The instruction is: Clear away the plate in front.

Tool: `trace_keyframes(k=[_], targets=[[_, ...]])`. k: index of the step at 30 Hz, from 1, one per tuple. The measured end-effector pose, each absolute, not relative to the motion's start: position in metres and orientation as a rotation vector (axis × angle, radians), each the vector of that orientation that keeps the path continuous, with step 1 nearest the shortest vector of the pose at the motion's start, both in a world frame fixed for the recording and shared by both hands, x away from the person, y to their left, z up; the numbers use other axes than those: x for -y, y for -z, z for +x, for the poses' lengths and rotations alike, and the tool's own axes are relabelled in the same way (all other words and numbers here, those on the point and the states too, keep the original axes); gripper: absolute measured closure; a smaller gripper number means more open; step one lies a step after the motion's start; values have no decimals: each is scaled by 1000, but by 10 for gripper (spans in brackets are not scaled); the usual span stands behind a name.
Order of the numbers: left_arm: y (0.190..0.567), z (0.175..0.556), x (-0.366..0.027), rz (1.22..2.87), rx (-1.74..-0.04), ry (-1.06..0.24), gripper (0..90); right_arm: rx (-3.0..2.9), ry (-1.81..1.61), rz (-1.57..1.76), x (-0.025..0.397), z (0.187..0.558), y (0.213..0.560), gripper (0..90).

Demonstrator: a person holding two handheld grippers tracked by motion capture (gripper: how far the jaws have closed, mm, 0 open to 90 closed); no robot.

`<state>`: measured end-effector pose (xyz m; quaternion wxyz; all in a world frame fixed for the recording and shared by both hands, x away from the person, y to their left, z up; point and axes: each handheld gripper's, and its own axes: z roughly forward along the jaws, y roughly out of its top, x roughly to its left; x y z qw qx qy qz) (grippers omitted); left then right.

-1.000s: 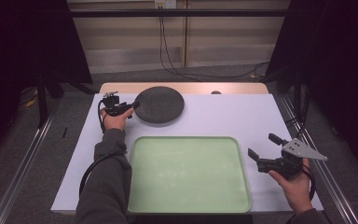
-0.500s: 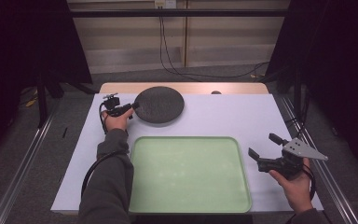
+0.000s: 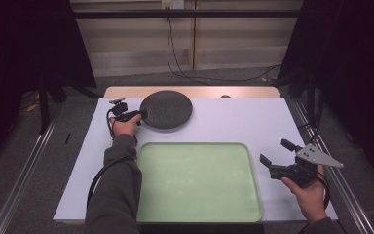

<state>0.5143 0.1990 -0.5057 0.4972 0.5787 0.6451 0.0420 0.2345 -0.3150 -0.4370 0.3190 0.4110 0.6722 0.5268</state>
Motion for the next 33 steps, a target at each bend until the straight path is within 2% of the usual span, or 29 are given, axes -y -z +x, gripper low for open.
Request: trace_keyframes(k=[7, 11, 12, 19, 23, 28, 33], targets=[[516, 518, -201, 1249, -1619, -6, 734, -1749, -1393, 1080, 314, 232, 435, 50], [516, 518, -201, 1257, -1622, -9, 746, -1742, -1404, 1091, 316, 233, 435, 50], [517, 518, -198, 1199, -1638, 2, 756, -1742, -1402, 1092, 316, 233, 435, 50], [505, 513, -192, 1164, -1651, -20, 793, -1747, -1407, 1092, 318, 234, 435, 50], [491, 512, -189, 1158, -1628, -19, 838, -1731, -1417, 1103, 320, 234, 434, 49], [464, 510, -177, 1241, -1551, -71, 874, -1718, -1426, 1119, 322, 234, 434, 44], [460, 510, -169, 1265, -1557, -60, 876, -1731, -1420, 1112, 322, 234, 434, 42]])
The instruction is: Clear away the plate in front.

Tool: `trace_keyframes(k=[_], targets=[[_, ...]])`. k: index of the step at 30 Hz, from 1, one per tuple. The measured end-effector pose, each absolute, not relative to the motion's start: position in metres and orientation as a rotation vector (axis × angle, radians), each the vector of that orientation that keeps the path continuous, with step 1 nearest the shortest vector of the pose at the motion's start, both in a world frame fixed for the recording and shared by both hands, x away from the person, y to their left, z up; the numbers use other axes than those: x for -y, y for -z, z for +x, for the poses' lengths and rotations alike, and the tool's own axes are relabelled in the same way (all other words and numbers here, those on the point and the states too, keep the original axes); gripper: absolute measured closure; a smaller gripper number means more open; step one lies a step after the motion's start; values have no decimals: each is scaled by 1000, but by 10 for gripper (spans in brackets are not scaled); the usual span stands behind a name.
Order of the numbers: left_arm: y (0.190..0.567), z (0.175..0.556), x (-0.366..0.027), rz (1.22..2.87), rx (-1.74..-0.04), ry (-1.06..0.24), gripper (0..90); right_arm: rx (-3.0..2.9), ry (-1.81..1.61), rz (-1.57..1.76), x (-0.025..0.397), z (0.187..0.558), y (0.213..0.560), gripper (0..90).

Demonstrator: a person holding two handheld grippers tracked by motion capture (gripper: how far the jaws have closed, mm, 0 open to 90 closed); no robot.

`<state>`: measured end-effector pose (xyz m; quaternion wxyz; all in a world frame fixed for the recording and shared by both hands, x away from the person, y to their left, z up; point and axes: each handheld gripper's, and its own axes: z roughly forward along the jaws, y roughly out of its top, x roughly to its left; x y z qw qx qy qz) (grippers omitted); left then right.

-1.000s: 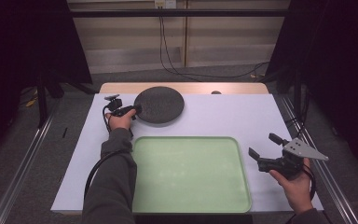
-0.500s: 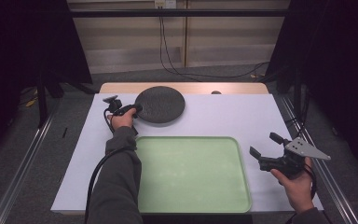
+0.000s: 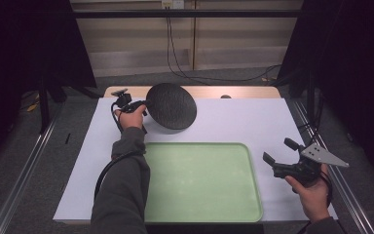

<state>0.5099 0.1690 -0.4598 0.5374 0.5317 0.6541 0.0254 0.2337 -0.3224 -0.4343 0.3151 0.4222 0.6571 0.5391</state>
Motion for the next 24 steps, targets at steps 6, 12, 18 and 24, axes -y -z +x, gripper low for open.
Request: trace_keyframes(k=[6, 12, 18, 24], targets=[[445, 512, -162, 1306, -1528, -93, 875, -1729, -1418, 1113, 324, 233, 434, 35], [427, 514, -159, 1376, -1528, -98, 876, -1731, -1413, 1113, 323, 233, 434, 32], [417, 512, -163, 1359, -1519, -70, 876, -1730, -1416, 1109, 323, 233, 434, 25], [404, 506, -164, 1405, -1504, -40, 875, -1719, -1420, 1124, 323, 233, 434, 15]])
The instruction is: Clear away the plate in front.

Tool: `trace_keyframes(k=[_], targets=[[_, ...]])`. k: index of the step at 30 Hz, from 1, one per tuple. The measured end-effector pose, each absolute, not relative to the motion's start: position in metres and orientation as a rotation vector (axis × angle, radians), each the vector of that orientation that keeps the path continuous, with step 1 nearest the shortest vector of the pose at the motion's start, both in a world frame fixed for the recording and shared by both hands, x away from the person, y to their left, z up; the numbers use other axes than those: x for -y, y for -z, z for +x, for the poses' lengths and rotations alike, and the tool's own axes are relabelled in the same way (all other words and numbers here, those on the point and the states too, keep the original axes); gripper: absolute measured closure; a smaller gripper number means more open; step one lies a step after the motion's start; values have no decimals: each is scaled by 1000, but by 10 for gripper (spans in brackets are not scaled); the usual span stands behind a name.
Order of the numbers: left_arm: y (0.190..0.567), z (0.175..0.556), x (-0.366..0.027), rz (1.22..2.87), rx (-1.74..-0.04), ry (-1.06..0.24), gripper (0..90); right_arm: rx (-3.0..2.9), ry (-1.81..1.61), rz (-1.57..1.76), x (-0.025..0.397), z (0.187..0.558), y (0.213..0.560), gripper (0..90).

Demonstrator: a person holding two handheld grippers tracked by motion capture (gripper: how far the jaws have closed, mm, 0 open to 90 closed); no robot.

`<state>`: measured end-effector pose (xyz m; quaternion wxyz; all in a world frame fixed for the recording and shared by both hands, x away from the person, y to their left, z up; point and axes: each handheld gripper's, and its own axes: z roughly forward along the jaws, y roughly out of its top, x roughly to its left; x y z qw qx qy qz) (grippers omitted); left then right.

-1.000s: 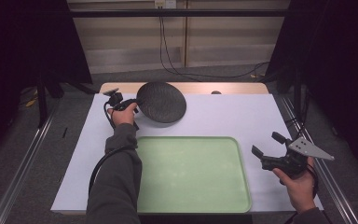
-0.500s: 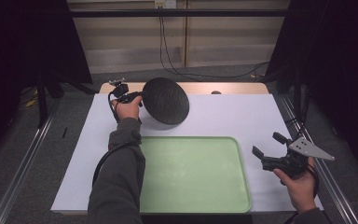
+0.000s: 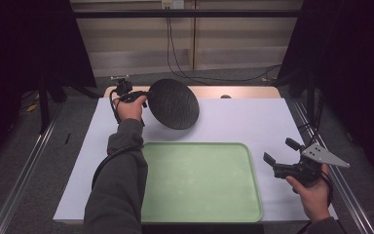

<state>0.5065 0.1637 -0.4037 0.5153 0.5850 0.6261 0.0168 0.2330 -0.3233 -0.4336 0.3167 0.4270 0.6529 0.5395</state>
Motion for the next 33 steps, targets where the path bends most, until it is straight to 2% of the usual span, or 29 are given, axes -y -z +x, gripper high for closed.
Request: trace_keyframes(k=[16, 33], targets=[[380, 488, -177, 1471, -1462, 44, 877, -1725, -1436, 1111, 322, 233, 434, 0], [371, 468, -180, 1568, -1395, 115, 876, -1744, -1432, 1089, 319, 233, 435, 0]])
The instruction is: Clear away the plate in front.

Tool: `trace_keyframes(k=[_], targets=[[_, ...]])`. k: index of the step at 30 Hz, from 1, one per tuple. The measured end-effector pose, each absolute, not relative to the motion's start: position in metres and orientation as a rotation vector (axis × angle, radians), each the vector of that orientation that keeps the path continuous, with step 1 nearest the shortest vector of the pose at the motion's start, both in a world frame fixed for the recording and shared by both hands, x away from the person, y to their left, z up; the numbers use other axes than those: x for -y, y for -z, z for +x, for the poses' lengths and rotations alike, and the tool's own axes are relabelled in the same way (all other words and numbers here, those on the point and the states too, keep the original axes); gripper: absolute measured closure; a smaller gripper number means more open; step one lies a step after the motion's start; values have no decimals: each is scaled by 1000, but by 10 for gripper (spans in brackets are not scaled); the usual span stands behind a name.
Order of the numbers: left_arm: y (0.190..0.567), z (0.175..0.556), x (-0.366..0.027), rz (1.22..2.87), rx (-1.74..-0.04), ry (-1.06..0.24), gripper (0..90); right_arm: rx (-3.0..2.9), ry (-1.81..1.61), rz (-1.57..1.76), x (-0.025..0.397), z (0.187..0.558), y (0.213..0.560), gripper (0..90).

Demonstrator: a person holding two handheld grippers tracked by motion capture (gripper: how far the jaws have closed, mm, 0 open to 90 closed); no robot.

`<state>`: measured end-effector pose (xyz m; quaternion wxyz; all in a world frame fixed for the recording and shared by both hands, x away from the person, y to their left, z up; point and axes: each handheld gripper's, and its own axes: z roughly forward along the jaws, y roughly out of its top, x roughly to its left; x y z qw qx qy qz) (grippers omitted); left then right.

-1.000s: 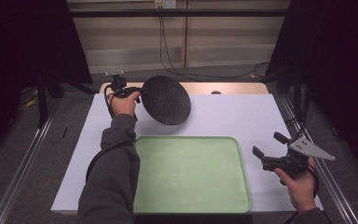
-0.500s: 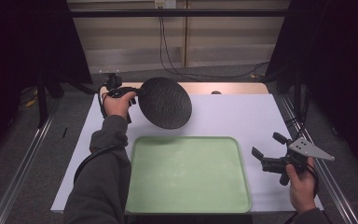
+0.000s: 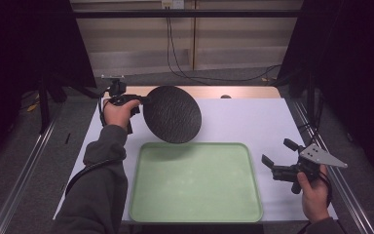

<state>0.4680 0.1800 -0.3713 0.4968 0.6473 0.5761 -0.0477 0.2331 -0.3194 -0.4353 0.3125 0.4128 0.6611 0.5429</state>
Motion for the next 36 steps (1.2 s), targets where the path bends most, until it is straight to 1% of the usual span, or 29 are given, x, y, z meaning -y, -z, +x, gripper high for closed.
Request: trace_keyframes(k=[14, 25, 36], targets=[[371, 455, -172, 1632, -1336, 207, 876, -1756, -1433, 1084, 319, 233, 436, 0], [367, 443, -166, 1684, -1289, 228, 875, -1758, -1433, 1089, 319, 233, 436, 0], [366, 428, -153, 1749, -1222, 280, 872, -1767, -1431, 1082, 318, 233, 436, 0]])
